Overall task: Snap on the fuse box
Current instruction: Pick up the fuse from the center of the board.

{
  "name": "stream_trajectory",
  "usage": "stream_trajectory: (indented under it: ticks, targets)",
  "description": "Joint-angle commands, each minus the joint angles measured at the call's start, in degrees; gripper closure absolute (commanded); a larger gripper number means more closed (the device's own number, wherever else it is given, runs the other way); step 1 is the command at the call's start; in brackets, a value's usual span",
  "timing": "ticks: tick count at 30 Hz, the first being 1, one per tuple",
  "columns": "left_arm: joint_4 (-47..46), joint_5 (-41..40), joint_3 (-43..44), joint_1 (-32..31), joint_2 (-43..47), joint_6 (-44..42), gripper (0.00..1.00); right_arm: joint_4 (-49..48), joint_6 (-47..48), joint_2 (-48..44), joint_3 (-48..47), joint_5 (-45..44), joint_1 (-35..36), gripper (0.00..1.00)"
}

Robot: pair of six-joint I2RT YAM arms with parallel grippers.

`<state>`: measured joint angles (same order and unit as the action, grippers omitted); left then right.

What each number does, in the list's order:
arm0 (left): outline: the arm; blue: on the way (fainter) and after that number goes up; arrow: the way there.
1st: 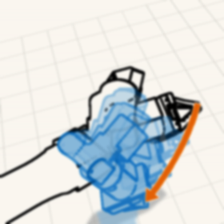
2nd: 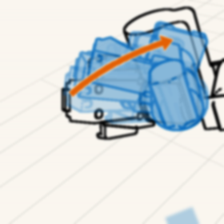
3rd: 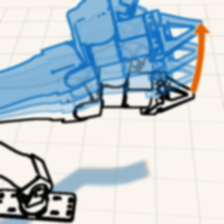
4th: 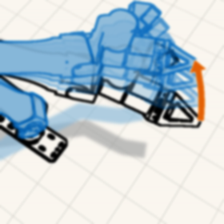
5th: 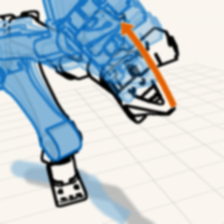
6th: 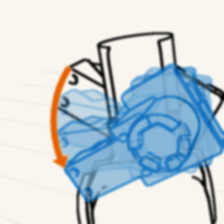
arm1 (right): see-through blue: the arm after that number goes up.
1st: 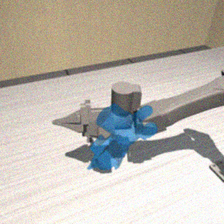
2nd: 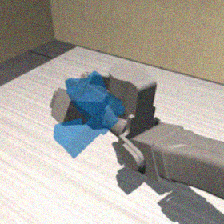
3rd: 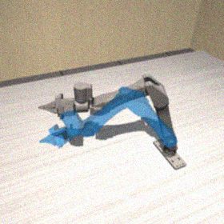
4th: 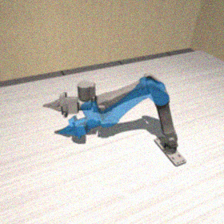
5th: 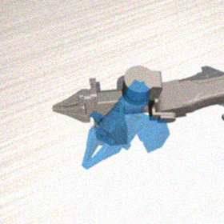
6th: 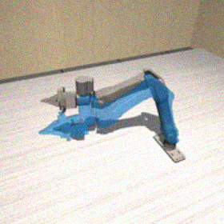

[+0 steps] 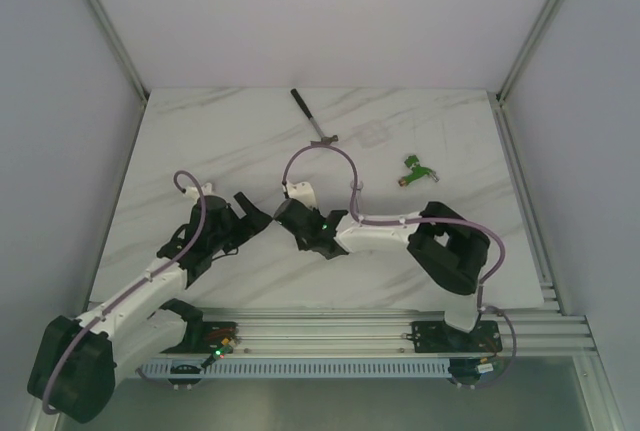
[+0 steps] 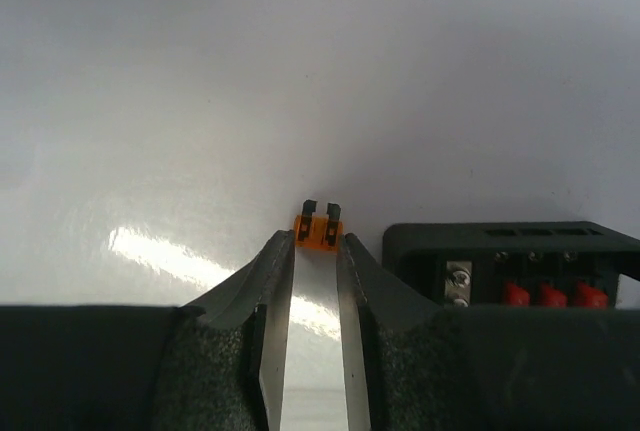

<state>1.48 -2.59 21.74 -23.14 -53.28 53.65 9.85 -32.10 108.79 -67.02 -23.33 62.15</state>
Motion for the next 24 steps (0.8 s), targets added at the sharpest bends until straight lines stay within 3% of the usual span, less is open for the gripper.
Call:
stream_trajectory:
  ticks: [1,9,15,24]
  targets:
    - [-4.9,6.7,0.3,0.4,-0.9,-1.5,0.01,-5.9,5.5,-5.9,3.6,1.3,0.1,0.78]
    - [-12.6,16.4,-0.3,0.4,-1.3,-1.1,0.12,-17.4,13.9,-16.1,12.0,7.8,-1.3,0.79]
    - [-18.3,21.2,-1.4,0.4,-2.4,1.4,0.28,-23.2,17.5,-22.3,17.2,10.4,-1.9,0.79]
    - [-29.2,26.0,-3.4,0.0,-6.1,5.8,0.40,-27.1,19.3,-25.0,19.6,14.1,-2.1,0.79]
